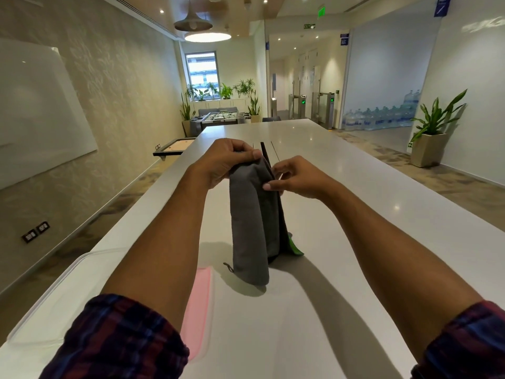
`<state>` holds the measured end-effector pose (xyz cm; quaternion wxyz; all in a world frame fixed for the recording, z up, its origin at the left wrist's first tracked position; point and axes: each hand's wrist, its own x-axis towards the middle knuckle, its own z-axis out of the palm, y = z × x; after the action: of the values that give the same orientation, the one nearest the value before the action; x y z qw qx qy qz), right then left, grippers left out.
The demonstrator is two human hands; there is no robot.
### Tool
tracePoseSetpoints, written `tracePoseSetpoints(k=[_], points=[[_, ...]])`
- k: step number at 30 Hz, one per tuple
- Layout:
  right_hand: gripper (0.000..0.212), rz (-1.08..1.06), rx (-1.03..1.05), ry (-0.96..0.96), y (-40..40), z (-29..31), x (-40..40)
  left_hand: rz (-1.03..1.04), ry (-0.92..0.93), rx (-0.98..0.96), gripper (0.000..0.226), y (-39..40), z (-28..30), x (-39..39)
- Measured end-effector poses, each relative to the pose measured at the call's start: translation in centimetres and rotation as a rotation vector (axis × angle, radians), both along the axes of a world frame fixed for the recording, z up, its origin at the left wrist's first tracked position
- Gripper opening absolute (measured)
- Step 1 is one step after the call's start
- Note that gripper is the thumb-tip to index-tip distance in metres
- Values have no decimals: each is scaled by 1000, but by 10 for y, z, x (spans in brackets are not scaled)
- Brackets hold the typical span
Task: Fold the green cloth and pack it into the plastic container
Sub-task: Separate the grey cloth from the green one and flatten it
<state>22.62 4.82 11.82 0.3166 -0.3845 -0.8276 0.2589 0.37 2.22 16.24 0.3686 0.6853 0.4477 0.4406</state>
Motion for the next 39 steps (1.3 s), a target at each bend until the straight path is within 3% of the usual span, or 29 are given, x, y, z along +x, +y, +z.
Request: tracePoseSetpoints(k=[6,9,13,17,19,22,25,31,35,39], points=[[11,-57,-37,-64,3,-16,14,23,-95,19,15,2,-1,-5],[8,-61,-77,48,6,-23,22,40,-124,44,12,4,2,-6],[15,-164,-25,152,10,-27,31,99,-133,83,17,5,2,-10],[40,-164,-50,182,9,-24,44,124,-127,79,23,4,-1,-15],[44,-145,-65,117,10,-18,53,129,-124,70,23,4,-1,-16],[16,-198,-58,-79,20,-12,66,137,-144,76,22,4,-3,-19],[14,-297,-91,-120,28,-7,85,130,-202,61,22,4,-4,-26],[19,-407,-139,94,27,-7,133,130,-298,28,29,7,-11,-48],[30,-359,-152,399,18,-11,145,39,-356,-32,23,9,-20,-57],[41,-259,-207,580,6,-11,147,-52,-386,-114,26,8,-28,-60]])
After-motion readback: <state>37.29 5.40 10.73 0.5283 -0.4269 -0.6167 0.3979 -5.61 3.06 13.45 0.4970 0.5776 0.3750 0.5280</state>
